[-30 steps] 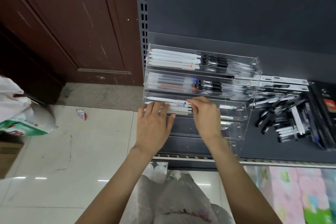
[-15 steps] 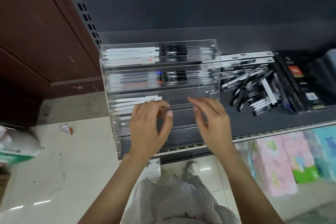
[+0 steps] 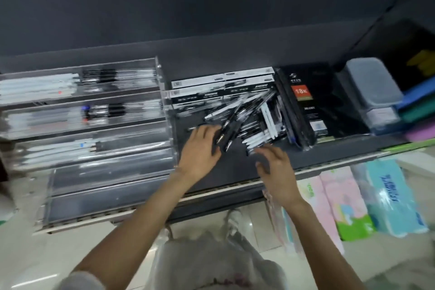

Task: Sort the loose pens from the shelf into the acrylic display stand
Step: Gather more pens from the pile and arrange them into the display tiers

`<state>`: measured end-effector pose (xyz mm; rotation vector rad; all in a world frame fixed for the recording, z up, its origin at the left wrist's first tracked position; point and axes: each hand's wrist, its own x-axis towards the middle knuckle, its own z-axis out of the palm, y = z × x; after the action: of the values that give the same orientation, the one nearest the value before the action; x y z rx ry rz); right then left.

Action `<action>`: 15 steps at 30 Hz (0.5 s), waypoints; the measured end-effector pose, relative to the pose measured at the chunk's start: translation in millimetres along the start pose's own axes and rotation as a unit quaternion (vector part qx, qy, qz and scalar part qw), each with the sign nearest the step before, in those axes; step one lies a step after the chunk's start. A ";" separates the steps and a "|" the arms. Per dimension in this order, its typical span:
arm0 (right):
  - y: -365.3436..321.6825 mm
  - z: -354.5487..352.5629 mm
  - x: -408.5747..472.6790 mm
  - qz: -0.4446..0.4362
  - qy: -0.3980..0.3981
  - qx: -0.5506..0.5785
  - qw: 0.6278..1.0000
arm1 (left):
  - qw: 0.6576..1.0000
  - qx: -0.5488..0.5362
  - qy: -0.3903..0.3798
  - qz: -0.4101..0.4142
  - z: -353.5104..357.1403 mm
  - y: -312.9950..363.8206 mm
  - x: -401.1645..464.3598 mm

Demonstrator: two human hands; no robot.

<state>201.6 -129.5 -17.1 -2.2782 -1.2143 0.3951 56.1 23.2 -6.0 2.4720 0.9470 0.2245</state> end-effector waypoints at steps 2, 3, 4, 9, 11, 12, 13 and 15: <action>6.9 -4.2 14.9 -0.026 -0.022 -0.015 0.999 | 0.997 0.059 0.003 -0.052 8.2 -5.3 27.8; 10.0 -5.3 23.1 -0.041 -0.031 -0.026 0.998 | 0.994 0.084 0.005 -0.074 10.2 -8.1 39.3; 13.0 -5.9 30.8 -0.055 -0.045 -0.045 0.996 | 0.991 0.102 0.005 -0.090 11.4 -10.2 49.1; 24.8 1.6 57.8 -0.101 -0.152 -0.158 0.970 | 0.977 0.170 -0.052 -0.116 18.0 -12.7 79.7; 28.8 9.2 64.6 -0.112 -0.163 -0.175 0.964 | 0.972 0.187 -0.072 -0.119 19.9 -12.4 87.5; 30.4 12.5 67.6 -0.114 -0.163 -0.176 0.964 | 0.970 0.197 -0.074 -0.120 20.7 -12.2 90.6; 32.4 16.4 70.1 -0.113 -0.164 -0.180 0.963 | 0.968 0.207 -0.072 -0.118 21.4 -12.3 93.1; 36.5 23.4 73.4 -0.114 -0.173 -0.201 0.958 | 0.968 0.217 -0.067 -0.109 23.5 -12.0 97.6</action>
<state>255.9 -78.0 -58.0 -2.4251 -1.8608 0.5131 129.4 86.9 -34.1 2.6921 1.3099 -0.2491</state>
